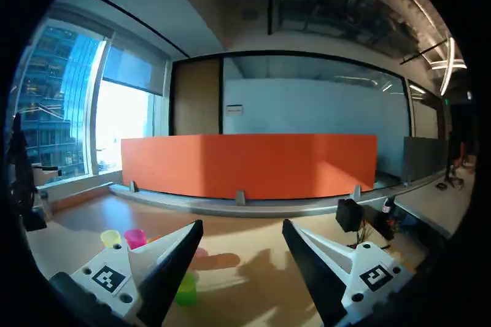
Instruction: Pour water
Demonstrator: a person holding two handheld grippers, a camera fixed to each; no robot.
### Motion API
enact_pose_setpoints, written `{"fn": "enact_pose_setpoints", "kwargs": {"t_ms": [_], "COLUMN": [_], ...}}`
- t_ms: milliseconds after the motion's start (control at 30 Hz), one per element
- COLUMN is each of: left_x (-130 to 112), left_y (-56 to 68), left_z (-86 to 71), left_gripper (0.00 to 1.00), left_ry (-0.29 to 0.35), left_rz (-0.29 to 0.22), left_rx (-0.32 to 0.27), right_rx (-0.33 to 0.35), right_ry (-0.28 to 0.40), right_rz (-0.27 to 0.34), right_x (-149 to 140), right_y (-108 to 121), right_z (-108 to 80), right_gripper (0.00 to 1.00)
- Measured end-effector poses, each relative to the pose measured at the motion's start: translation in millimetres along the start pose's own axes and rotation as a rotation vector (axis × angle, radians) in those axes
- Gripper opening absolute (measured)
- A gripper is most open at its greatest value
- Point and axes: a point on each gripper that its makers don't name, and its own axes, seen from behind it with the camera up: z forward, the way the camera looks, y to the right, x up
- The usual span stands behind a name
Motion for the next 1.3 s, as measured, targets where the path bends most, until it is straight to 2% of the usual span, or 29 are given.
{"fn": "enact_pose_setpoints", "kwargs": {"t_ms": [167, 367, 467, 633, 867, 1167, 1300], "left_x": [30, 62, 73, 76, 74, 76, 72], "left_y": [0.8, 2.0, 7.6, 23.6, 45.8, 72.5, 78.9], "left_z": [4.8, 8.6, 8.6, 10.4, 14.3, 9.6, 8.1], "left_gripper": [0.99, 0.99, 0.99, 0.99, 0.99, 0.99, 0.99], "left_ry": [0.007, 0.008, 0.014, 0.007, -0.003, 0.006, -0.003], "left_rz": [-0.014, -0.007, -0.002, 0.01, 0.024, 0.027, 0.032], "left_rx": [-0.022, -0.042, -0.067, -0.137, -0.239, -0.376, -0.417], "right_rx": [0.027, 0.047, 0.064, 0.117, 0.227, 0.409, 0.45], "right_ry": [0.009, 0.035, 0.046, 0.038, 0.024, 0.019, 0.001], "right_rz": [0.002, -0.008, -0.01, -0.01, -0.016, -0.055, -0.064], "right_x": [30, 66, 74, 72, 72, 85, 82], "right_y": [-3, -3, -5, -12, -27, -68, -77], "right_z": [1.3, 2.7, 2.6, 4.2, 5.4, -6.4, -6.2], "right_gripper": [1.0, 1.0, 1.0, 1.0, 1.0, 1.0, 1.0]}}
